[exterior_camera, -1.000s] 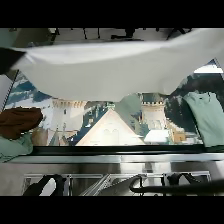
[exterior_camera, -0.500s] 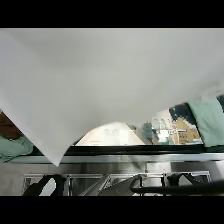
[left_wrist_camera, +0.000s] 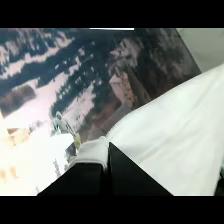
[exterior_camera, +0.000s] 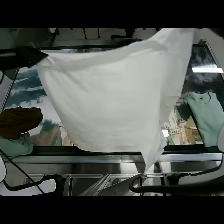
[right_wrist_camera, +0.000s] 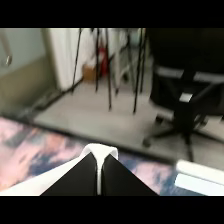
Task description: Fold the shirts.
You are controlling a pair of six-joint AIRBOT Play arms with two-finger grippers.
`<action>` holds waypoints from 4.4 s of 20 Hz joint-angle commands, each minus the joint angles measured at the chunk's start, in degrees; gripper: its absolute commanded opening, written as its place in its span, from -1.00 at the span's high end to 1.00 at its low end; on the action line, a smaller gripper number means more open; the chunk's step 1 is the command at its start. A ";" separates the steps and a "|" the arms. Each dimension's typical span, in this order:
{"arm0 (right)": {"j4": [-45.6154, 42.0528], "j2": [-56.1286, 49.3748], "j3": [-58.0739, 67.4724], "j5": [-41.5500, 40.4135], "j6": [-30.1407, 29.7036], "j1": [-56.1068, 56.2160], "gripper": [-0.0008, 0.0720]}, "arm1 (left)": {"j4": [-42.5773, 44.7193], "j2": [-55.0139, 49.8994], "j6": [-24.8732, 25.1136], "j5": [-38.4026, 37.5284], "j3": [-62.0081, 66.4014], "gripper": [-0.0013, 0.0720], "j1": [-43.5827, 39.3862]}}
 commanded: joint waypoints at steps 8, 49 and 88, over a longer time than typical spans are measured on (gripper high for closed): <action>-7.02 -22.53 0.04 -9.22 4.70 7.78 0.87 | -0.20 -31.21 8.81 8.26 4.90 0.92 -2.45; -21.51 9.92 -65.79 26.53 30.97 -18.12 -0.14 | 22.27 -12.13 -1.25 -3.10 -34.53 0.92 8.39; 10.12 21.55 -19.74 30.97 13.42 -17.38 0.93 | 18.23 10.45 -5.16 -4.46 12.15 0.93 -6.69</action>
